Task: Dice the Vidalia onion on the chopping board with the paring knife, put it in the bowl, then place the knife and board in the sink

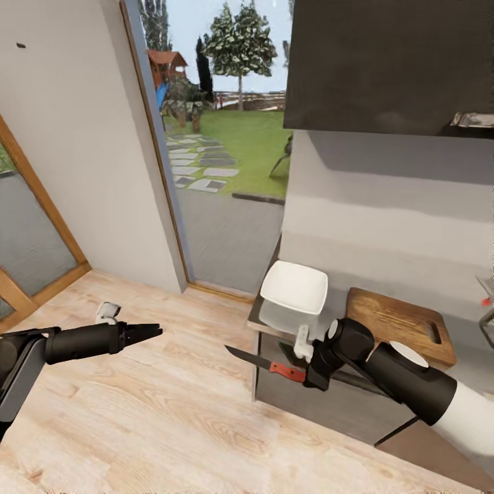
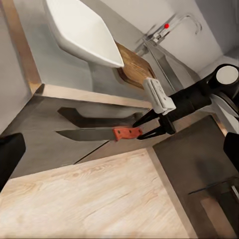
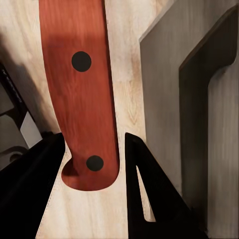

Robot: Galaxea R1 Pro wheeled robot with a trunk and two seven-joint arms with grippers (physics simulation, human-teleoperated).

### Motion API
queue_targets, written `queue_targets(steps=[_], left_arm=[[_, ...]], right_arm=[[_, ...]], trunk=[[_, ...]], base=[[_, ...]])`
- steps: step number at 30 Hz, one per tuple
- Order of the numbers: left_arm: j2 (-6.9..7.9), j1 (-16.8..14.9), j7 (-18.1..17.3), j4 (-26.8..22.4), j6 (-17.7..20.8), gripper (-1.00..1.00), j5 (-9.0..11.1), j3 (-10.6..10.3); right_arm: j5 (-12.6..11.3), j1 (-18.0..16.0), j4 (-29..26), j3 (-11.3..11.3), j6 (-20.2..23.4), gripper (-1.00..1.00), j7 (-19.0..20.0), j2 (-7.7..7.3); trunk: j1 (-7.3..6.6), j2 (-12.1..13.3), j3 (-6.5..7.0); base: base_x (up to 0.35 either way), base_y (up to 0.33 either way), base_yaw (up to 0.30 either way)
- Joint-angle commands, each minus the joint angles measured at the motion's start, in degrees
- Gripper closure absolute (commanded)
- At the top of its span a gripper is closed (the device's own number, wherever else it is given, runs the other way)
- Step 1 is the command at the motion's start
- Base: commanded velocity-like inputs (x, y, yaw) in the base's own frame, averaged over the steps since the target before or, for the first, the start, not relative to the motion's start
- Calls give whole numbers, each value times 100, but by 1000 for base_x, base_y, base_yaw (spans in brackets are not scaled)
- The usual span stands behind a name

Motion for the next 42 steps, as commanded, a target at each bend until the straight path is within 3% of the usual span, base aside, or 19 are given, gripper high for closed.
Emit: queue_targets(steps=[1, 10, 12, 15, 17, 19, 20, 21, 22, 24, 30, 31, 33, 34, 38, 42], left_arm=[[2, -5, -8, 1, 33, -100, 11, 0], [24, -7, -8, 1, 33, -100, 12, 0], [31, -7, -8, 1, 33, -100, 12, 0], [38, -9, -8, 1, 33, -100, 12, 0], [39, -9, -8, 1, 33, -100, 12, 0], [39, -5, -8, 1, 32, -100, 12, 0], [39, -4, -8, 2, 32, -100, 12, 0], [40, -5, -8, 2, 33, -100, 12, 0], [41, -4, -8, 1, 33, -100, 12, 0], [44, -4, -8, 3, 33, -100, 12, 0], [49, -4, -8, 1, 33, -100, 12, 0], [54, -5, -8, 1, 33, -100, 12, 0], [60, -3, -8, 1, 33, -100, 12, 0], [60, -5, -8, 1, 33, -100, 13, 0], [63, -7, -8, 1, 33, -100, 17, -1], [63, -7, -8, 1, 33, -100, 18, -2]], right_arm=[[58, -9, -8, 7, 16, 100, 57, -2], [28, -9, -98, -60, 16, 100, 97, -15], [2, -11, -182, -179, 16, 100, 104, -22], [-181, -16, -398, -585, 16, 100, 210, -66], [-475, -17, -492, -941, 16, 100, 407, -101], [-1067, -18, -545, -1634, 16, 100, 778, -165], [-1233, -18, -547, -1830, 16, 100, 870, -192], [-1563, -18, -538, -2222, 16, 100, 1039, -265], [-1726, -18, -532, -2407, 16, 100, 1108, -311], [-2344, -18, -503, -3003, 16, 100, 1313, -525], [-3536, 164, -355, -3786, 16, 100, 1471, -996], [-3610, 206, -312, -3868, 16, 100, 1476, -1033], [-3835, 388, -48, -4262, 16, 100, 1501, -1137], [-3874, 434, 43, -4374, 16, 100, 1516, -1152], [-4000, 717, 830, -5184, -175, 100, 1779, -1202], [-4118, 1049, 1325, -5701, -299, 100, 2006, -1208]], trunk=[[1, -13, -5], [1, -13, 76], [1, -13, 94], [1, -13, 123], [1, -13, 142], [1, -13, 161], [1, -13, 170], [1, -13, 180], [1, -13, 189], [1, -13, 207], [1, -13, 255], [1, -13, 262], [1, -13, 271], [1, -13, 273], [1, -13, 277], [1, -13, 278]], base=[[-215, 107, 0], [-57, 26, 0], [-6, 3, 0], [-2, 1, 0], [-1, 0, 0], [0, 0, 0], [0, 0, 0], [0, 0, 0], [0, 0, 0], [0, 0, 0], [0, 0, 0], [0, 0, 0], [0, 0, 0], [0, 0, 0], [0, 0, 0], [0, 0, 0]])
